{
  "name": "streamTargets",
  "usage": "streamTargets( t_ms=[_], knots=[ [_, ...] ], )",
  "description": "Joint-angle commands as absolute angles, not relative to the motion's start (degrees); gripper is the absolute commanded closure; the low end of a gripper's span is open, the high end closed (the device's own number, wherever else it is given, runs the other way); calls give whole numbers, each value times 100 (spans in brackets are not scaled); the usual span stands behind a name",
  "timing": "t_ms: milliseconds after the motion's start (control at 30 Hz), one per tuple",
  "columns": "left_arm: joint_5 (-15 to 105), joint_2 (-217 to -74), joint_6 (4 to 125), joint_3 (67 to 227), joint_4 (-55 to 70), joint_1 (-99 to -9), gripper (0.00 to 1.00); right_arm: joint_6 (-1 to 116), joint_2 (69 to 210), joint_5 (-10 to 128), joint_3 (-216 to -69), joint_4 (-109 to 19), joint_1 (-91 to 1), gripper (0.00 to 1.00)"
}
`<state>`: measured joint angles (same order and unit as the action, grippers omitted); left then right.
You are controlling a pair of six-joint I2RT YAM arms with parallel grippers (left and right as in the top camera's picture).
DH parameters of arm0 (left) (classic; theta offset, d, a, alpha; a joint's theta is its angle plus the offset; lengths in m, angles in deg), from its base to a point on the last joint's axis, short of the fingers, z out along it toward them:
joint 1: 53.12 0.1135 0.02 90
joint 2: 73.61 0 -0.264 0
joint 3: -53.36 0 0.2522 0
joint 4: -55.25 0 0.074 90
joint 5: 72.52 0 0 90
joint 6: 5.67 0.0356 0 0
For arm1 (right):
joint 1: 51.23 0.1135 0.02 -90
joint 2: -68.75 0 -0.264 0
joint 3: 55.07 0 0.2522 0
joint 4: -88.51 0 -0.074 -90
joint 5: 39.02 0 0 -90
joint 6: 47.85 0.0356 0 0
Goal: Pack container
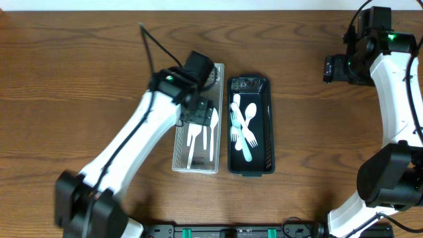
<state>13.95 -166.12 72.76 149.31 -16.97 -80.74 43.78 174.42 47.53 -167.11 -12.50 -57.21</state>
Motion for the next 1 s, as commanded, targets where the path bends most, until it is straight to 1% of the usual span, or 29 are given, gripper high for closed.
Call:
streamTargets(
  t_ms=[0, 67, 100, 133, 267, 333, 433, 567, 667, 767, 867, 967],
  knots=[
    [608, -15869, 7298, 15226, -1443, -7648, 2, 4514, 17407, 4762, -16777, -1394, -5664, 12],
    [584, -15692, 7315, 15226, -1113, -7268, 2, 4505, 17372, 4758, -16840, -1625, -5568, 10],
    [584, -15651, 7315, 15226, -916, -7042, 2, 4474, 17352, 4760, -16846, -1851, -5516, 7],
    [582, -15642, 7315, 15226, -731, -6850, 2, 4411, 17348, 4767, -16846, -2091, -5476, 1],
    [582, -15786, 7315, 15222, 495, -6089, 2, 4332, 17359, 4801, -16844, -3459, -5330, 1],
    [580, -15920, 7318, 15222, 1271, -5768, 2, 4212, 17359, 4662, -16844, -4412, -5304, 1],
    [584, -16077, 7385, 15222, 2082, -5397, 2, 3644, 17354, 4631, -16846, -5024, -5314, 1],
    [630, -16033, 8231, 15141, 2235, -5141, 2, 3517, 17203, 4485, -16844, -4532, -5406, 1],
    [637, -15819, 8240, 14875, 2423, -5104, 2, 3832, 17007, 4078, -16840, -4041, -5636, 1],
    [1028, -15426, 8233, 14319, 2592, -5106, 2, 3989, 16602, 4200, -16691, -3687, -6016, 1],
    [1301, -14807, 8218, 13349, 3112, -5121, 2, 4107, 15874, 4509, -16114, -3665, -6420, 1],
    [1299, -13970, 8218, 12263, 3671, -5202, 2, 4127, 14847, 4690, -15035, -4163, -6654, 1]
  ],
)
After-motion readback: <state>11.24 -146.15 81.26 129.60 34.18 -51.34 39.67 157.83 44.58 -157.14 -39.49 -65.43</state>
